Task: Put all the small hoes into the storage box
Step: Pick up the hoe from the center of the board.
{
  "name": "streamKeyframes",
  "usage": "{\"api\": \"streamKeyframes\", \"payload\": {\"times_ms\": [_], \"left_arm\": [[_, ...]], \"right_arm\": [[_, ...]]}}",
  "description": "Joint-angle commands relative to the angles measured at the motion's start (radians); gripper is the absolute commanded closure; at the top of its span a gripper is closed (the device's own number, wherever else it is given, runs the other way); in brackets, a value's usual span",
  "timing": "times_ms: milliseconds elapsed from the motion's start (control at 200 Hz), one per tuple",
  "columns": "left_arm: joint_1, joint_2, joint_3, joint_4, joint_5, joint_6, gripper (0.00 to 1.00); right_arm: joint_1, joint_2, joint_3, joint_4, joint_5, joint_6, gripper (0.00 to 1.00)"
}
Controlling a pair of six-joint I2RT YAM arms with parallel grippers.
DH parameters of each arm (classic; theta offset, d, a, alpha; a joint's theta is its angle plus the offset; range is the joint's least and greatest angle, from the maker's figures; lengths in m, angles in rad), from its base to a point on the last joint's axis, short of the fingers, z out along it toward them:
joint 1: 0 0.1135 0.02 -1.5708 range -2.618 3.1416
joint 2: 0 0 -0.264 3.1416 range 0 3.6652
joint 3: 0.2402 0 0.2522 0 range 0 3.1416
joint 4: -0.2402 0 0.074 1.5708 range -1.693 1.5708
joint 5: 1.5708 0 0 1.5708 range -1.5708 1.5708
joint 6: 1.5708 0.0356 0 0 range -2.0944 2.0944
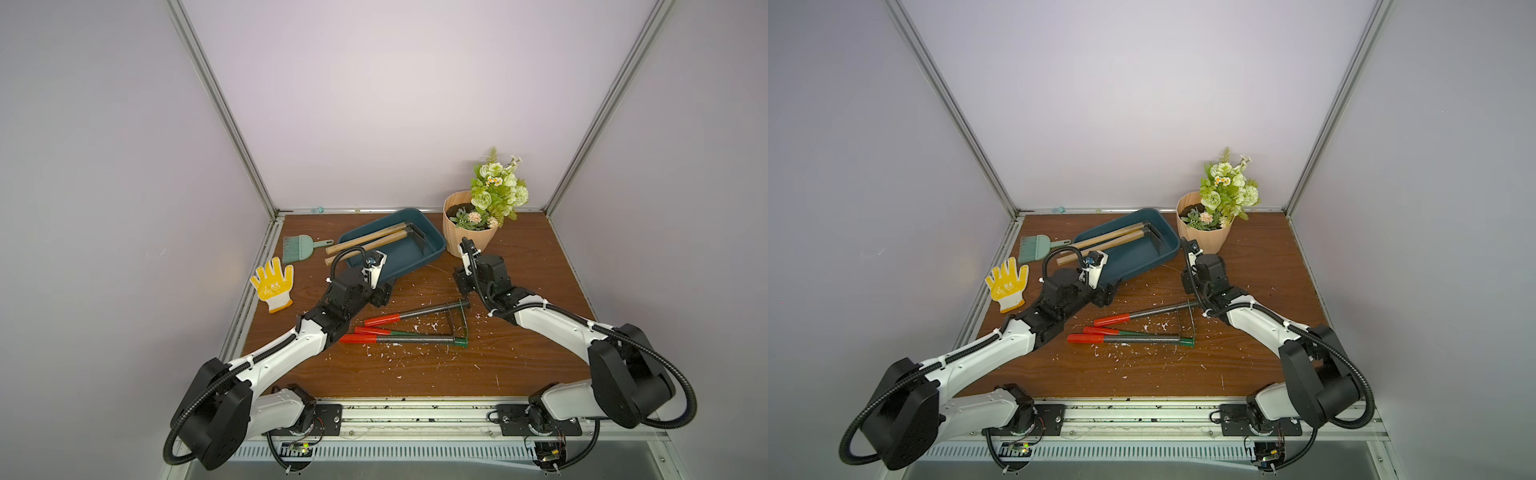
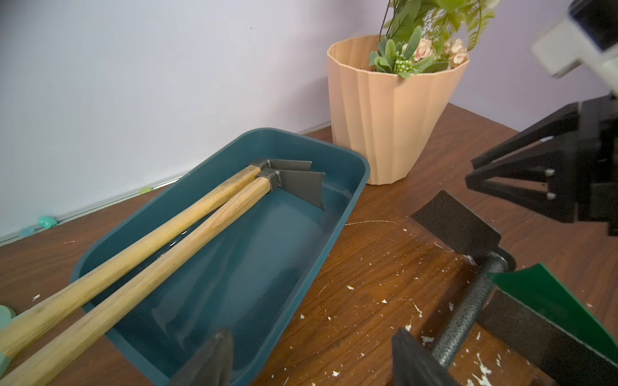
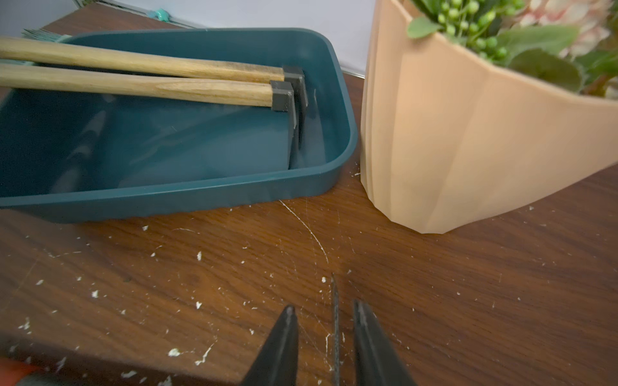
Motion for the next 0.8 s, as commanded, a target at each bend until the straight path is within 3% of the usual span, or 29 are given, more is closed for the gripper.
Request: {"api": "streamKeyframes", "payload": {"times_ms": [0,480,796], "left_arm": [[0.009,-0.039,0.004,-0.013,-0.018,-0.012,0.24],[0.009,-0.076,0.013,-0.068,-0.049,-0.013,0.24],[0.009,-0.082,0.017,-0.075,-0.053,-0.009,0.24]], "right_arm": [[-0.025,0.032,0.000,0.088,-0.021,0.029,0.68],[-0.056,0.216,0.053,0.136,-0.079,0.034,0.68],[-0.059,0.219,0.065,0.139,-0.050,0.044,0.94]]}}
